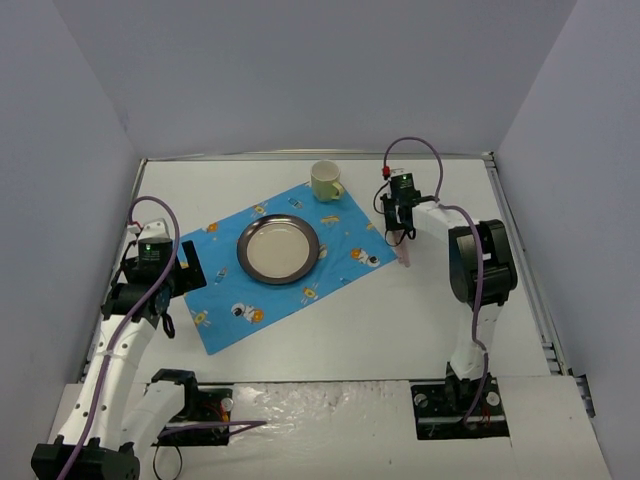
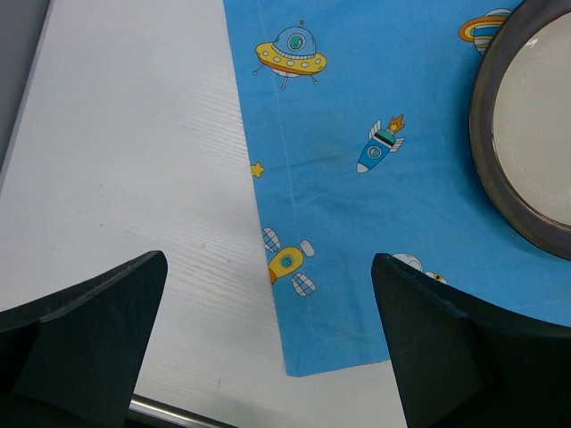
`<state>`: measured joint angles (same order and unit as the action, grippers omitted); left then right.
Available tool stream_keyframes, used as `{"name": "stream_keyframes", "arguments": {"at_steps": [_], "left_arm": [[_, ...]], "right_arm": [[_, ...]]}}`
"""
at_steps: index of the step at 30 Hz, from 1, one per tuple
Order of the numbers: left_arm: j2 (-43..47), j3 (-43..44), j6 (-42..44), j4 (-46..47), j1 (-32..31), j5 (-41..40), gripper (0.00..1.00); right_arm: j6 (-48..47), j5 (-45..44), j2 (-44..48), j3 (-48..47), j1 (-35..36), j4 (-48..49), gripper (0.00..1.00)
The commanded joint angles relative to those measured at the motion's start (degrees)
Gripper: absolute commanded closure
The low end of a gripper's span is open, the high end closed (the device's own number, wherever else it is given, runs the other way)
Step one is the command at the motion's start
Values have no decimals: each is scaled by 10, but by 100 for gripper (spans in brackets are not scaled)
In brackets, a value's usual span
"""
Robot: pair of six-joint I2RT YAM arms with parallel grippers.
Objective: Set the dinner table for one person
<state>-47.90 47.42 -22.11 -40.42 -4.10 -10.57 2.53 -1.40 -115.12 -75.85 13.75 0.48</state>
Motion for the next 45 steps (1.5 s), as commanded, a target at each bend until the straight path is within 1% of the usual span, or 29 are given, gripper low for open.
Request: {"name": "stream_keyframes", "arguments": {"at_steps": [1, 5, 9, 11, 18, 24, 32, 40, 45], "left_arm": [[-6, 14, 5, 25, 2, -3, 3], [-5, 15, 5, 25, 2, -3, 3], [-3, 15, 4, 25, 2, -2, 3], [-4, 15, 4, 26, 1, -2, 3], [6, 12, 2, 23, 1, -2, 3], [-5, 15, 3, 20, 1, -2, 3], [8, 13, 0, 20, 1, -11, 3], [8, 13, -1, 19, 1, -16, 3], [4, 14, 0, 19, 1, -16, 3]], "right_arm": [[-39, -20, 124, -16, 17, 10, 100], [-43, 4, 167, -32, 44, -2, 100], [-41, 15, 187, -39, 95, -2, 100], [-38, 31, 183, -39, 117, -2, 100], [-28, 36, 144, -33, 155, 5, 100], [-30, 35, 97, -47, 168, 24, 100], [-33, 28, 38, -39, 169, 38, 100], [-44, 18, 1, -33, 166, 52, 100], [-52, 17, -6, -26, 160, 54, 100]]}}
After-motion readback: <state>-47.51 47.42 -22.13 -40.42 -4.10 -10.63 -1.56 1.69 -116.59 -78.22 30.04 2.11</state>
